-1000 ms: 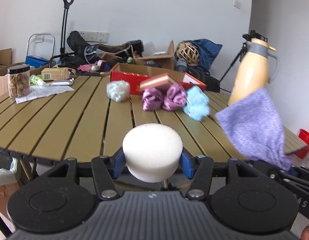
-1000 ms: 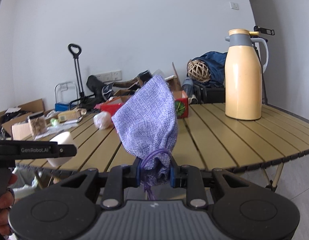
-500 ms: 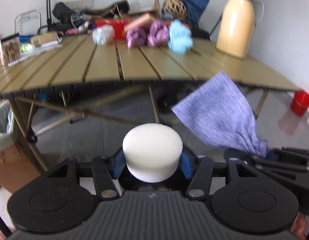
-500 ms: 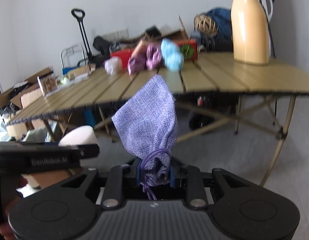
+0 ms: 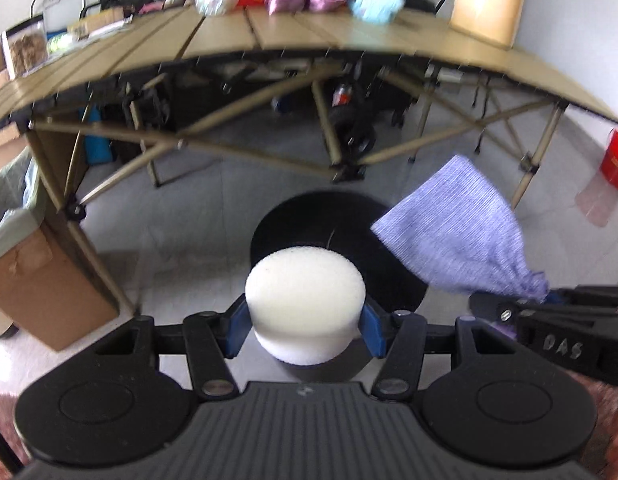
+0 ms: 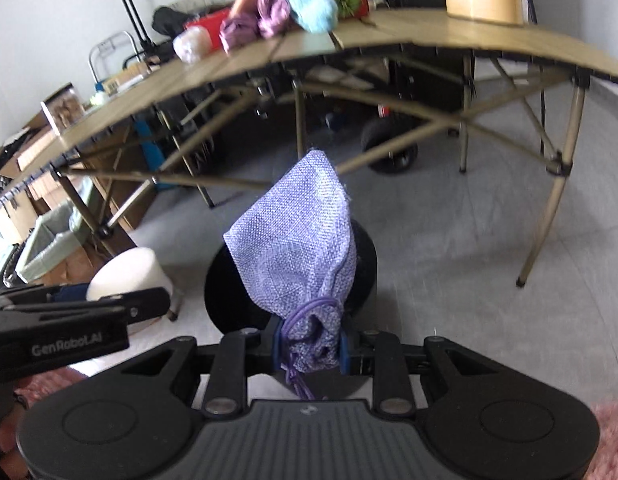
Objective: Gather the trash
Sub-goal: 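Carry the lavender pouch and white soap down over the black trash bin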
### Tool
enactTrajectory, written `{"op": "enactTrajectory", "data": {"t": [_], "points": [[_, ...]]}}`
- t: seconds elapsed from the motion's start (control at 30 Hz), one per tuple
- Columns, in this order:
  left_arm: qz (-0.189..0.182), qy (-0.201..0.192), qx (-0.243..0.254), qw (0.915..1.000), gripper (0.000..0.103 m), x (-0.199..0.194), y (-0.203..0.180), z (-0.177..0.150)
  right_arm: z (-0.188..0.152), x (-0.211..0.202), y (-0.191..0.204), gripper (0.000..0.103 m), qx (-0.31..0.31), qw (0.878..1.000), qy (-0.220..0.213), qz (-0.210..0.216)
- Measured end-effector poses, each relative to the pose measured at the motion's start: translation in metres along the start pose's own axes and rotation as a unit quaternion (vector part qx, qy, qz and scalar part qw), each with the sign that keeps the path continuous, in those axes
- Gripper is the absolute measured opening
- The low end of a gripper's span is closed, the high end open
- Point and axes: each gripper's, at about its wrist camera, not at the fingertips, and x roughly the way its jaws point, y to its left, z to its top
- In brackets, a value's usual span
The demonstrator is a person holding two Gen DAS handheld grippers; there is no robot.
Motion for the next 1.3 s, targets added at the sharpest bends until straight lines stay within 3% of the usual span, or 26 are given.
{"op": "enactTrajectory", "data": {"t": [0.23, 0.6, 1.3], "points": [[0.029, 0.055, -0.023, 0.9978, 0.056, 0.024, 0.022, -0.009, -0.003, 0.019, 0.004, 0.025, -0.003, 0.999, 0.040, -0.007], [0.052, 0.099, -0.069, 0.9914, 0.056, 0.046, 0.060, -0.013, 0.012, 0.057, 0.016, 0.025, -0.011, 0.997, 0.081, -0.003], [0.089, 0.127, -0.096, 0.9833, 0.056, 0.078, 0.090, -0.004, 0.063, 0.150, 0.033, 0.025, -0.001, 0.993, 0.120, -0.005]]}}
